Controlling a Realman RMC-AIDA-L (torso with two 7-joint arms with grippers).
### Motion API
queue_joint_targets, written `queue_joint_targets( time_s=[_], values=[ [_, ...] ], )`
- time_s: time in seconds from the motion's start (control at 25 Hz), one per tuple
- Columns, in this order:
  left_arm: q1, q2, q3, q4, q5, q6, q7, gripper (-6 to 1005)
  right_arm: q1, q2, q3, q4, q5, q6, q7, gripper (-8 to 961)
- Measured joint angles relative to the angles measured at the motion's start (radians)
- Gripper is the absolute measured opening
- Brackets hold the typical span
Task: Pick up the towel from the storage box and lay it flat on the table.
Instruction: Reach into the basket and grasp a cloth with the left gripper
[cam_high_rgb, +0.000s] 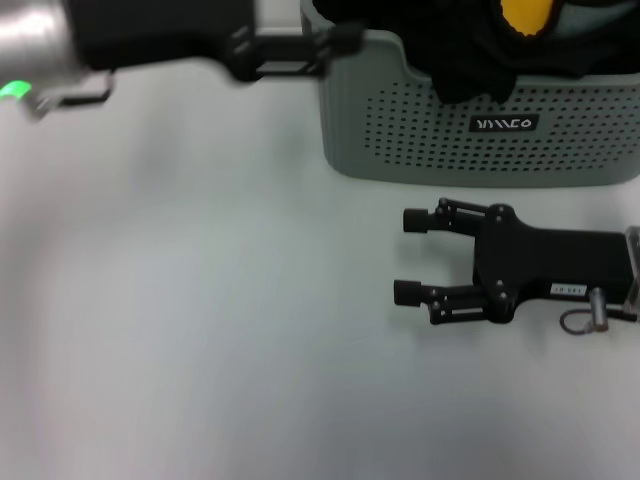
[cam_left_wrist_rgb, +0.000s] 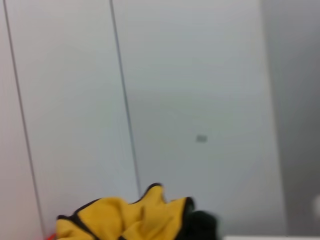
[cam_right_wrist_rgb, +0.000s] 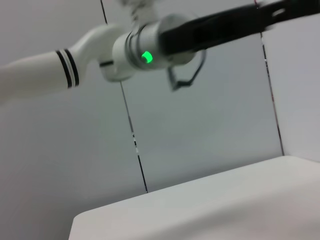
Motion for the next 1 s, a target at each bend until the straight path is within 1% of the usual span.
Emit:
queue_joint_targets(
  time_s=[0.08,0.12,0.24,0.32,0.4,0.44,0.56,0.72,1.0],
  values=[
    [-0.032,0.002,0.079,0.024,0.021,-0.112,-0.044,876,-0.016,0.005,0.000,0.000,0.000,0.003,-0.001,870],
    [-0.059,0.002,0.135,0.031,0.047,-0.193,-0.070,876,-0.028,0.008,0.000,0.000,0.000,0.005,-0.001,870],
    [-0.114,0.000,0.259,0.031,0.119,-0.366,-0.132,875,-0.061,0.019,0.001,0.000,0.002,0.012,-0.002,870],
    [-0.143,0.000,0.329,0.022,0.158,-0.463,-0.174,875,-0.074,0.022,0.002,0.000,0.005,0.019,-0.002,870],
    [-0.176,-0.001,0.379,0.006,0.194,-0.536,-0.215,875,-0.095,0.028,0.013,0.000,0.005,0.030,-0.002,870],
    [-0.203,-0.002,0.410,-0.014,0.221,-0.581,-0.249,874,-0.101,0.030,0.018,0.000,0.003,0.031,-0.002,870],
    [-0.265,-0.003,0.460,-0.074,0.262,-0.653,-0.313,872,-0.119,0.032,0.033,0.006,0.001,0.034,-0.002,870],
    [-0.323,-0.006,0.477,-0.141,0.271,-0.698,-0.342,869,-0.117,0.036,0.043,0.022,0.000,0.036,-0.002,869],
    [-0.367,-0.007,0.497,-0.211,0.273,-0.748,-0.363,863,-0.107,0.044,0.042,0.026,-0.001,0.055,-0.007,869]
  ],
)
